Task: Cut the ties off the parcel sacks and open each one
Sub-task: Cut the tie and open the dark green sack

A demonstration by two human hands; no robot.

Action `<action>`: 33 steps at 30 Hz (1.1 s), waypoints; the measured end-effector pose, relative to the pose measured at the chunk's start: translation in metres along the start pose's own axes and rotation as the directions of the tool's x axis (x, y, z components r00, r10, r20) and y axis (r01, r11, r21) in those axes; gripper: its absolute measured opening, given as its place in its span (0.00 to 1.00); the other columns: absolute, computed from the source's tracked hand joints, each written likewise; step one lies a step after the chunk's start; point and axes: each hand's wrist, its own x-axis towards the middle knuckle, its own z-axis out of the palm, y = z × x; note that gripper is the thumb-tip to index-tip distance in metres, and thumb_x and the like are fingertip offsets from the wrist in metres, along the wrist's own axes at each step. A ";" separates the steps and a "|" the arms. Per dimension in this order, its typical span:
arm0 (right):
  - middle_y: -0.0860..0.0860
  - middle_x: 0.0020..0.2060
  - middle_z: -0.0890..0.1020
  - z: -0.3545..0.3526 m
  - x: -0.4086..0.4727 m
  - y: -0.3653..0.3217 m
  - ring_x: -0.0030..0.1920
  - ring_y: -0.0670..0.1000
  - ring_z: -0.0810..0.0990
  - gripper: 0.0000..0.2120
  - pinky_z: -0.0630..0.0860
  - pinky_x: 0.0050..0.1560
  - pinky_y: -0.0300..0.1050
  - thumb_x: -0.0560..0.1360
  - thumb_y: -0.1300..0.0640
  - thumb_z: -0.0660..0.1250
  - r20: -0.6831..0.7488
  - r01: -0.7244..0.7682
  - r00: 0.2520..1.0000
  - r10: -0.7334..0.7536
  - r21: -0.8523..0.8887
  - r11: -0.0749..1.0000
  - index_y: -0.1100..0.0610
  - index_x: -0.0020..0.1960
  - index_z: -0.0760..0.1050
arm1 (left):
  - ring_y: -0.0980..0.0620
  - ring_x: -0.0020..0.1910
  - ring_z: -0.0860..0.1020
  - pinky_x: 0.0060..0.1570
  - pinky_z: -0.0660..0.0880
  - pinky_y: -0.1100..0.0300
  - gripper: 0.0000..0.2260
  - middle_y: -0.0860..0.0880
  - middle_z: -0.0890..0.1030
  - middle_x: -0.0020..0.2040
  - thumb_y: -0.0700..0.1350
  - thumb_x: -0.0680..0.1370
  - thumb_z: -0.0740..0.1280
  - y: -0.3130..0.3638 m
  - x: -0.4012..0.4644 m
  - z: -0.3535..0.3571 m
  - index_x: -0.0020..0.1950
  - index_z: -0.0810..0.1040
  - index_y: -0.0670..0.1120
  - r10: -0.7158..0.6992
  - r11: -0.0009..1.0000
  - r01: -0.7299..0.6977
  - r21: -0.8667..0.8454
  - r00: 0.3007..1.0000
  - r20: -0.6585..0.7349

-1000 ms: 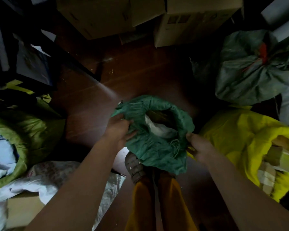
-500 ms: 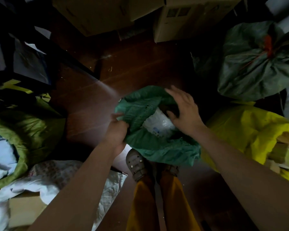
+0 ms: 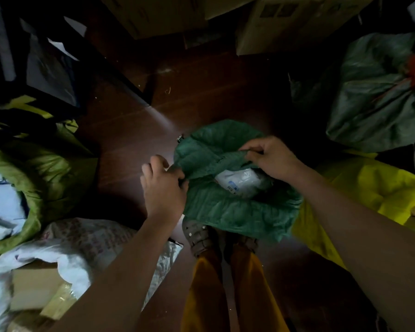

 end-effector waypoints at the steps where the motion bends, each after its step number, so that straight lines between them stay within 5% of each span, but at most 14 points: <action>1: 0.44 0.41 0.83 -0.001 -0.001 -0.001 0.48 0.52 0.83 0.10 0.80 0.51 0.48 0.79 0.64 0.65 0.003 -0.016 1.000 0.016 0.035 0.999 0.52 0.50 0.82 | 0.42 0.52 0.68 0.47 0.70 0.50 0.05 0.44 0.69 0.52 0.44 0.73 0.72 0.001 -0.001 -0.001 0.45 0.82 0.44 -0.015 1.000 0.015 0.011 1.000 0.008; 3: 0.45 0.41 0.83 0.000 -0.002 -0.002 0.46 0.45 0.82 0.12 0.78 0.49 0.46 0.78 0.63 0.67 -0.004 -0.026 1.000 0.026 0.078 0.997 0.46 0.45 0.80 | 0.44 0.44 0.72 0.36 0.71 0.53 0.05 0.44 0.70 0.52 0.42 0.77 0.66 0.003 -0.003 0.000 0.46 0.81 0.42 -0.102 0.994 0.104 -0.043 0.993 0.063; 5: 0.57 0.43 0.84 0.004 -0.004 -0.003 0.46 0.56 0.83 0.13 0.79 0.50 0.54 0.78 0.62 0.67 -0.010 -0.032 0.999 0.033 0.110 0.993 0.44 0.43 0.80 | 0.48 0.37 0.70 0.35 0.66 0.56 0.05 0.44 0.72 0.53 0.40 0.79 0.64 0.007 -0.001 0.003 0.47 0.79 0.42 -0.231 0.957 0.236 -0.169 0.972 0.048; 8: 0.72 0.43 0.77 0.010 -0.004 -0.002 0.40 0.68 0.77 0.14 0.76 0.43 0.59 0.78 0.63 0.65 -0.001 -0.040 0.999 0.041 0.190 0.981 0.43 0.44 0.77 | 0.45 0.43 0.75 0.41 0.68 0.59 0.06 0.43 0.79 0.51 0.37 0.77 0.64 0.011 0.010 0.006 0.50 0.80 0.39 -0.421 0.826 0.392 -0.405 0.907 0.019; 12: 0.56 0.28 0.66 0.010 -0.004 0.000 0.28 0.52 0.62 0.16 0.62 0.28 0.41 0.80 0.63 0.61 -0.018 -0.020 1.000 0.025 0.260 0.965 0.42 0.43 0.72 | 0.48 0.40 0.68 0.34 0.62 0.62 0.06 0.50 0.70 0.36 0.31 0.78 0.57 0.022 0.015 0.016 0.48 0.71 0.40 -0.473 0.630 0.454 -0.630 0.868 0.152; 14: 0.52 0.28 0.64 0.010 -0.005 0.000 0.29 0.52 0.60 0.17 0.60 0.27 0.41 0.80 0.64 0.59 -0.035 0.001 0.999 0.008 0.258 0.966 0.43 0.42 0.72 | 0.49 0.38 0.67 0.33 0.64 0.58 0.06 0.50 0.68 0.36 0.32 0.79 0.55 0.026 0.015 0.021 0.48 0.67 0.43 -0.538 0.380 0.541 -0.750 0.789 0.297; 16: 0.53 0.32 0.70 0.011 -0.006 -0.003 0.33 0.52 0.65 0.18 0.63 0.33 0.40 0.81 0.65 0.58 -0.060 0.013 0.998 0.001 0.234 0.972 0.46 0.40 0.74 | 0.48 0.36 0.68 0.35 0.65 0.54 0.08 0.48 0.69 0.36 0.34 0.80 0.55 0.026 0.015 0.023 0.47 0.66 0.46 -0.557 0.176 0.589 -0.789 0.720 0.414; 18: 0.47 0.40 0.79 0.011 -0.008 -0.007 0.43 0.46 0.75 0.18 0.69 0.48 0.41 0.81 0.66 0.58 -0.055 -0.025 0.998 0.043 0.286 0.958 0.47 0.40 0.77 | 0.51 0.33 0.69 0.32 0.66 0.56 0.13 0.48 0.69 0.35 0.33 0.80 0.53 0.026 0.012 0.021 0.44 0.65 0.51 -0.534 0.130 0.572 -0.810 0.729 0.429; 22: 0.45 0.61 0.78 0.011 -0.014 -0.009 0.66 0.47 0.73 0.05 0.67 0.70 0.49 0.76 0.53 0.70 0.125 -0.115 0.988 0.091 0.197 0.974 0.47 0.52 0.79 | 0.60 0.22 0.65 0.22 0.60 0.63 0.18 0.52 0.70 0.30 0.28 0.77 0.50 0.021 0.004 0.015 0.44 0.64 0.53 -0.414 0.276 0.452 -0.848 0.852 0.320; 24: 0.48 0.68 0.72 0.013 -0.018 -0.005 0.69 0.49 0.68 0.16 0.66 0.71 0.49 0.73 0.51 0.74 0.160 -0.103 0.981 0.107 -0.032 0.994 0.46 0.59 0.75 | 0.60 0.24 0.65 0.26 0.62 0.61 0.15 0.52 0.69 0.30 0.31 0.78 0.54 0.019 0.004 0.013 0.43 0.67 0.52 -0.344 0.347 0.426 -0.836 0.887 0.309; 27: 0.53 0.62 0.72 0.020 -0.018 -0.002 0.66 0.53 0.70 0.17 0.67 0.67 0.45 0.75 0.57 0.71 0.013 -0.010 1.000 0.012 -0.123 0.992 0.52 0.63 0.75 | 0.60 0.36 0.72 0.35 0.70 0.68 0.07 0.53 0.74 0.40 0.41 0.75 0.69 0.017 0.004 0.009 0.44 0.72 0.49 -0.158 0.490 0.333 -0.805 0.943 0.294; 29: 0.54 0.55 0.73 0.019 -0.017 0.001 0.59 0.53 0.73 0.13 0.66 0.59 0.39 0.77 0.58 0.69 -0.067 0.028 0.997 -0.036 -0.110 0.993 0.56 0.61 0.78 | 0.56 0.47 0.72 0.46 0.72 0.67 0.17 0.50 0.71 0.50 0.46 0.68 0.77 0.010 0.005 0.011 0.50 0.72 0.48 0.014 0.720 0.195 -0.666 0.955 0.295; 31: 0.53 0.49 0.71 0.015 -0.017 0.003 0.53 0.52 0.73 0.10 0.64 0.51 0.34 0.78 0.59 0.68 -0.135 0.063 0.988 -0.081 -0.135 0.989 0.59 0.57 0.80 | 0.55 0.50 0.67 0.54 0.67 0.73 0.20 0.48 0.65 0.54 0.42 0.67 0.78 0.003 0.004 0.014 0.54 0.74 0.43 0.130 0.844 0.032 -0.536 0.957 0.261; 33: 0.54 0.48 0.72 0.012 -0.016 0.003 0.51 0.50 0.71 0.08 0.64 0.51 0.31 0.77 0.61 0.68 -0.181 0.110 0.974 -0.135 -0.146 0.983 0.62 0.54 0.81 | 0.60 0.50 0.62 0.53 0.59 0.82 0.15 0.48 0.62 0.54 0.37 0.69 0.75 -0.005 0.003 0.013 0.54 0.77 0.41 0.098 0.871 -0.007 -0.492 0.982 0.159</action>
